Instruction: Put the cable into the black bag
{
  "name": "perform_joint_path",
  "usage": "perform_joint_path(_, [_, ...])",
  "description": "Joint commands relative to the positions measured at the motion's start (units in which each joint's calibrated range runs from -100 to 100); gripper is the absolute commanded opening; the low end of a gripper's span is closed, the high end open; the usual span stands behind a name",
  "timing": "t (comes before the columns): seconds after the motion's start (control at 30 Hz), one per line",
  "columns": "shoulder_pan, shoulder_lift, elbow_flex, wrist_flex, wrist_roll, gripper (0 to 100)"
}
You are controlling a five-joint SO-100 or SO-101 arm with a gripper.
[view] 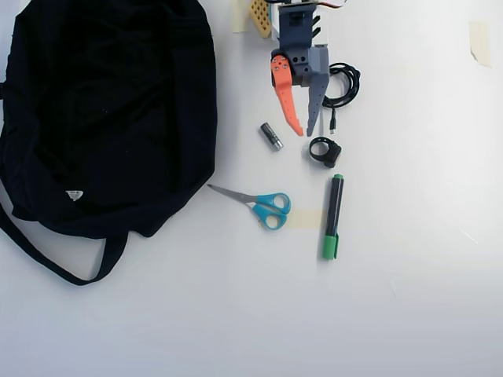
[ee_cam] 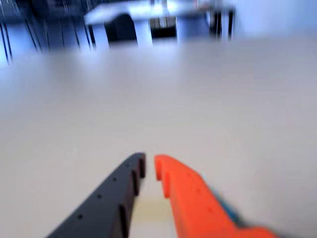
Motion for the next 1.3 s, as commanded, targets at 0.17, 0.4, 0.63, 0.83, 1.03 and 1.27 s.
perform_joint_path(0.17, [2.8, 23.0, -31.0, -3.2, 0.2, 2])
perform_joint_path(0.4, [3.2, 36.2, -55.9, 13.8, 0.6, 2])
perform_joint_path(0.63, [3.3, 42.1, -71.9, 32.5, 0.6, 2])
perform_joint_path(0.83, [3.3, 41.1, -71.2, 33.6, 0.5, 2])
perform_joint_path(1.03, [3.2, 38.9, -71.2, 38.6, 0.6, 2])
perform_joint_path(1.27, [2.0, 30.2, -71.3, 63.8, 0.6, 2])
